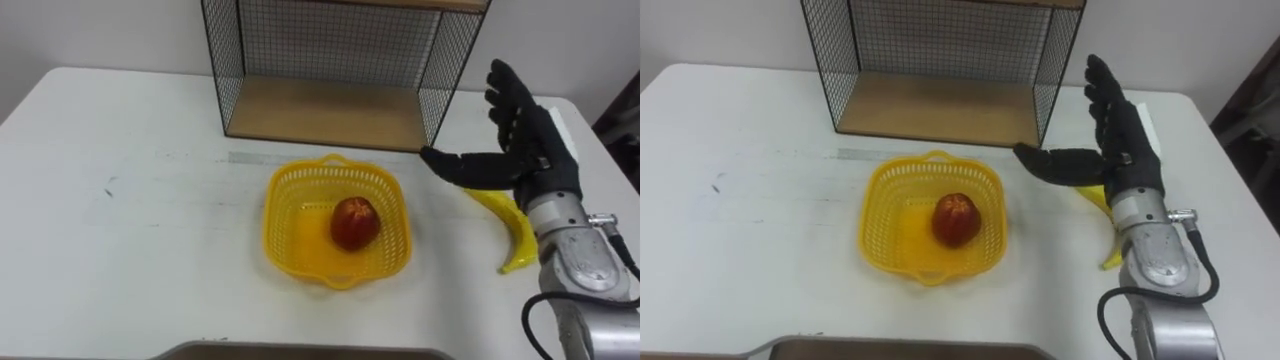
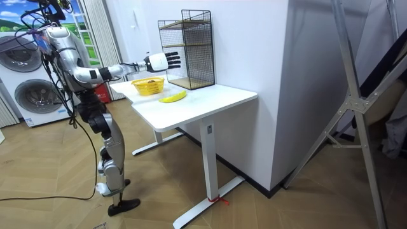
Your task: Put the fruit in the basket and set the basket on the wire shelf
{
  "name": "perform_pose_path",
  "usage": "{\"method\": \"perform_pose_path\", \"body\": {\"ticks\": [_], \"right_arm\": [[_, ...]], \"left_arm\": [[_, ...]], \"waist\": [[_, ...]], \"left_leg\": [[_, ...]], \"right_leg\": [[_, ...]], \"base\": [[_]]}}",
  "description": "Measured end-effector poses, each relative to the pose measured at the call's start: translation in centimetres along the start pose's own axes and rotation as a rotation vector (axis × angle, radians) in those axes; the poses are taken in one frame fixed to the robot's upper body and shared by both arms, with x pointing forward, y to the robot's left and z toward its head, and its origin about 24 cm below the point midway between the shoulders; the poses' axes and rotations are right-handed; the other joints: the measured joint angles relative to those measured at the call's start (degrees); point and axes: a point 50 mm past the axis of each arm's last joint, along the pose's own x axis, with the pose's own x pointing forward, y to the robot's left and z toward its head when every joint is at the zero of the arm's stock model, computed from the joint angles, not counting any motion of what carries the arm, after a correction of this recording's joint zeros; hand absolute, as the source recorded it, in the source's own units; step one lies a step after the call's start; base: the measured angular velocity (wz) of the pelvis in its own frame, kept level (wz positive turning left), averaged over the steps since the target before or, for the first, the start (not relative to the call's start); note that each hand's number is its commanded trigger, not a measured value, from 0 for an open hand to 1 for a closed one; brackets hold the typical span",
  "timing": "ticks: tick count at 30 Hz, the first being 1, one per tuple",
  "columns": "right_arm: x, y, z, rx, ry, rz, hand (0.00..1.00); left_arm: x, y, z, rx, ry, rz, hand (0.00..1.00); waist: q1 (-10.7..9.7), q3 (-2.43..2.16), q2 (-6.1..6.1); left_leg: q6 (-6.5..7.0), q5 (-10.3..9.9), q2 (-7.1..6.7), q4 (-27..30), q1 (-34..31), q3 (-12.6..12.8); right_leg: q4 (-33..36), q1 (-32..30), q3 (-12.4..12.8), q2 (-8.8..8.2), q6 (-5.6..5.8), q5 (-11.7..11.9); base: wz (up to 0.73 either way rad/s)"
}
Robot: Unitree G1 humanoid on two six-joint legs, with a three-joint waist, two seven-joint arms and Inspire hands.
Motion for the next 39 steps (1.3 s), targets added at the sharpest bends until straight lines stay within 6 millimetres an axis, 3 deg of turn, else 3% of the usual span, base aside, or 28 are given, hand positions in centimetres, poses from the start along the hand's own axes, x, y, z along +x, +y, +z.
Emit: {"method": "perform_pose_path", "body": {"ticks": [4, 9, 17, 24, 30, 35, 39], "right_arm": [[0.0, -1.2, -0.7, -0.064, 0.030, -0.086, 0.00], [-0.3, -2.6, -2.3, -0.110, 0.095, -0.207, 0.00], [-0.4, -3.5, -2.8, -0.251, 0.107, -0.264, 0.00], [-0.5, -4.0, -3.4, -0.280, 0.135, -0.279, 0.00], [-0.4, -5.0, -4.7, -0.310, 0.210, -0.264, 0.00], [-0.2, -5.2, -4.9, -0.327, 0.225, -0.206, 0.00], [-0.1, -5.2, -5.1, -0.334, 0.246, -0.163, 0.00]], "left_arm": [[0.0, -0.1, -0.3, -0.002, 0.010, -0.004, 0.00], [0.0, -0.1, -0.2, -0.005, 0.006, -0.006, 0.00], [0.0, 0.1, 0.0, -0.019, 0.003, -0.001, 0.00], [-0.2, 0.1, -0.7, -0.023, 0.017, 0.001, 0.00], [-0.2, 0.9, -0.2, -0.042, -0.004, 0.027, 0.00], [-0.2, 1.5, 0.3, -0.037, -0.024, 0.046, 0.00], [-0.2, 1.9, 0.2, -0.034, -0.020, 0.053, 0.00]], "waist": [[-0.31, -0.10, -0.34], [-0.33, 0.08, -0.91], [-0.33, 0.19, -0.93], [-0.31, 0.23, -0.92], [0.02, 0.50, -1.71], [-0.07, 0.19, -2.31], [-0.03, 0.33, -2.78]], "left_leg": [[0.00, 0.00, 0.00, -0.07, 0.29, 0.45], [0.00, 0.00, 0.07, -0.13, 0.86, 1.01], [0.00, 0.00, 0.13, -0.14, 0.52, 0.85], [0.00, 0.00, 0.09, -0.25, 0.14, 0.54], [0.00, 0.00, 0.10, -0.22, 0.15, 0.39], [0.00, 0.01, 0.09, -0.22, 0.17, 0.41], [0.00, 0.01, 0.09, -0.19, 0.15, 0.25]], "right_leg": [[0.01, 0.26, 0.67, 0.08, 0.02, -0.01], [0.10, 0.45, 1.44, 0.18, 0.02, -0.01], [0.07, 0.15, 1.29, 0.25, 0.03, -0.02], [0.04, -0.14, 1.28, 0.29, 0.03, -0.02], [0.18, -0.11, 1.05, 0.26, 0.02, -0.02], [0.19, -0.11, 1.23, 0.27, 0.01, -0.03], [0.10, -0.30, 1.39, 0.29, 0.01, -0.03]], "base": [[-0.08], [-0.06], [0.00], [0.00], [0.01], [0.00], [0.00]]}}
